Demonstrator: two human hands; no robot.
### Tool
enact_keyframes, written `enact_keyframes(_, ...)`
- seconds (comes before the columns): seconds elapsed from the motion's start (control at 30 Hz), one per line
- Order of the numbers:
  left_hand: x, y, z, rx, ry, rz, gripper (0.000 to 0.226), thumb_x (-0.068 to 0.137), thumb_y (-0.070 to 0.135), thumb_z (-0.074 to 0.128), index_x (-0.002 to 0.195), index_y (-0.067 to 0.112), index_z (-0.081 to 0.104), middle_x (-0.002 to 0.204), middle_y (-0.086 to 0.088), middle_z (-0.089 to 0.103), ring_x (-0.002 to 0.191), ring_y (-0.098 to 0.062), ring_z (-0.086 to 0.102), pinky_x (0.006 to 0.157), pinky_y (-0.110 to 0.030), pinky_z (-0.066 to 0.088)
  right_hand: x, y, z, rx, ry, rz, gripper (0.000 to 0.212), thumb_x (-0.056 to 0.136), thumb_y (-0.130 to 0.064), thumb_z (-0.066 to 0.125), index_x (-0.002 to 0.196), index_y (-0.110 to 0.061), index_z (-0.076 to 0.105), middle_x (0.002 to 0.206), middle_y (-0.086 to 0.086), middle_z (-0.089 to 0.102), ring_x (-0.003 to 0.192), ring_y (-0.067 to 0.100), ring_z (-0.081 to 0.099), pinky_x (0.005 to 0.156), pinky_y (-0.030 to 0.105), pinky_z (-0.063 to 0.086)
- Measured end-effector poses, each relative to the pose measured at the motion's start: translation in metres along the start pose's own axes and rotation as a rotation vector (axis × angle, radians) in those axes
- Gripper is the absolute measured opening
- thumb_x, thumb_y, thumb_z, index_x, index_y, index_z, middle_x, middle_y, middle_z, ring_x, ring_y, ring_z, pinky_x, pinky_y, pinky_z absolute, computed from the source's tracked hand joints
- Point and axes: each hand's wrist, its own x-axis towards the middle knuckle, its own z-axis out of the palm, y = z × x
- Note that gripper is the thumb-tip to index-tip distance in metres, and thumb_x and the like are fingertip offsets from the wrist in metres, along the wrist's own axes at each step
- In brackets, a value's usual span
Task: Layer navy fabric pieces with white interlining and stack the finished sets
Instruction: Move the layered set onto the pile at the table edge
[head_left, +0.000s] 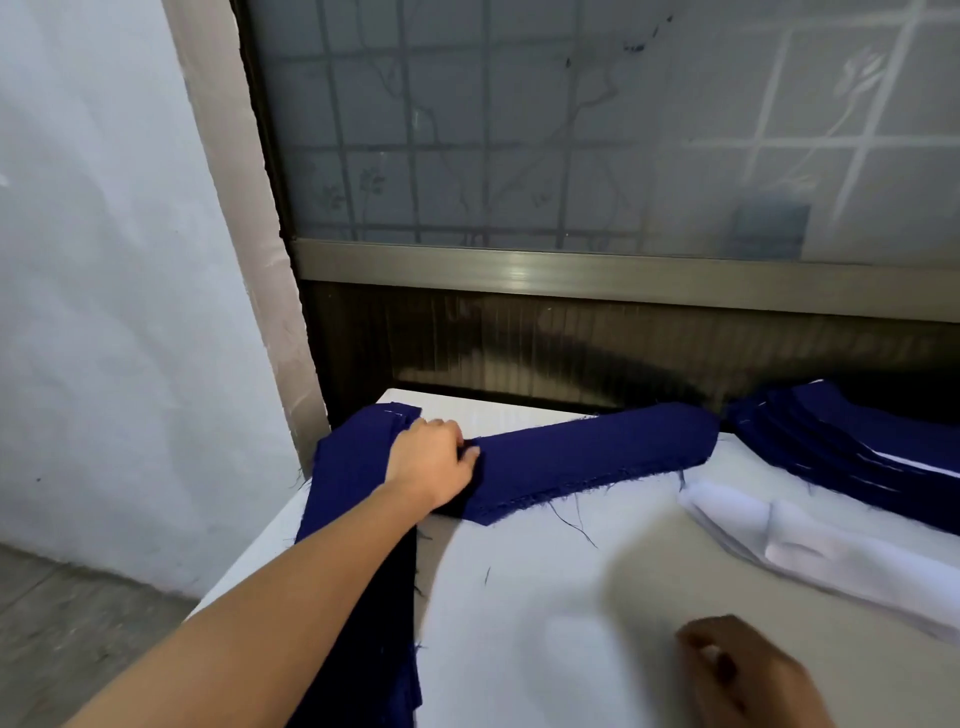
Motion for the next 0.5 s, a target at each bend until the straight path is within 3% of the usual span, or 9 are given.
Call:
enact_keyframes(0.07,-0.003,0.017,0.002,0.097,-0.093,-0.028,0.031,0.095,0.042,0.055,0.108,0.017,0.066,0.108,-0.002,0.064,0.104,-0.024,0.058,0.08,-0.036,0.048,0.013,0.027,-0.014,-0.105,0.199,0.078,0.035,0.052,0.003,0.086,0.066,-0.024,0.069,0.062,-0.011,0.058,0.061,0.007,0.053,0.059,0.013,0.042)
enact_keyframes(0.13,-0.001,0.027,0.002,0.124,-0.146,-0.093,0.023,0.095,0.033,0.056,0.106,0.015,0.066,0.107,-0.005,0.065,0.102,-0.025,0.059,0.076,-0.035,0.047,0.018,0.048,-0.037,-0.236,0.17,0.132,0.034,0.057,0.004,0.084,0.069,-0.024,0.069,0.072,-0.008,0.06,0.055,0.004,0.053,0.056,0.017,0.043)
enact_keyframes(0.27,0.003,0.037,0.002,0.183,-0.228,-0.134,0.019,0.095,0.024,0.053,0.108,0.015,0.063,0.107,-0.006,0.066,0.106,-0.026,0.057,0.078,-0.033,0.044,0.017,0.07,-0.047,-0.138,0.27,0.286,0.036,0.067,0.006,0.08,0.069,-0.027,0.065,0.074,-0.004,0.06,0.057,0.014,0.057,0.058,0.027,0.044)
enact_keyframes(0.4,-0.001,0.042,0.004,0.334,-0.176,-0.069,0.025,0.093,0.028,0.054,0.113,0.015,0.063,0.113,-0.004,0.062,0.114,-0.026,0.051,0.096,-0.038,0.041,0.012,0.051,-0.037,-0.269,0.138,0.161,0.02,0.066,0.003,0.08,0.071,-0.012,0.067,0.073,0.007,0.058,0.051,0.029,0.058,0.043,0.035,0.048)
enact_keyframes(0.5,-0.004,0.042,0.006,0.37,-0.148,-0.041,0.03,0.093,0.03,0.054,0.116,0.014,0.063,0.118,-0.005,0.058,0.116,-0.026,0.048,0.099,-0.039,0.039,0.014,0.048,-0.04,-0.276,0.098,0.216,0.012,0.074,-0.004,0.075,0.074,-0.011,0.066,0.076,0.008,0.056,0.058,0.032,0.06,0.047,0.037,0.048)
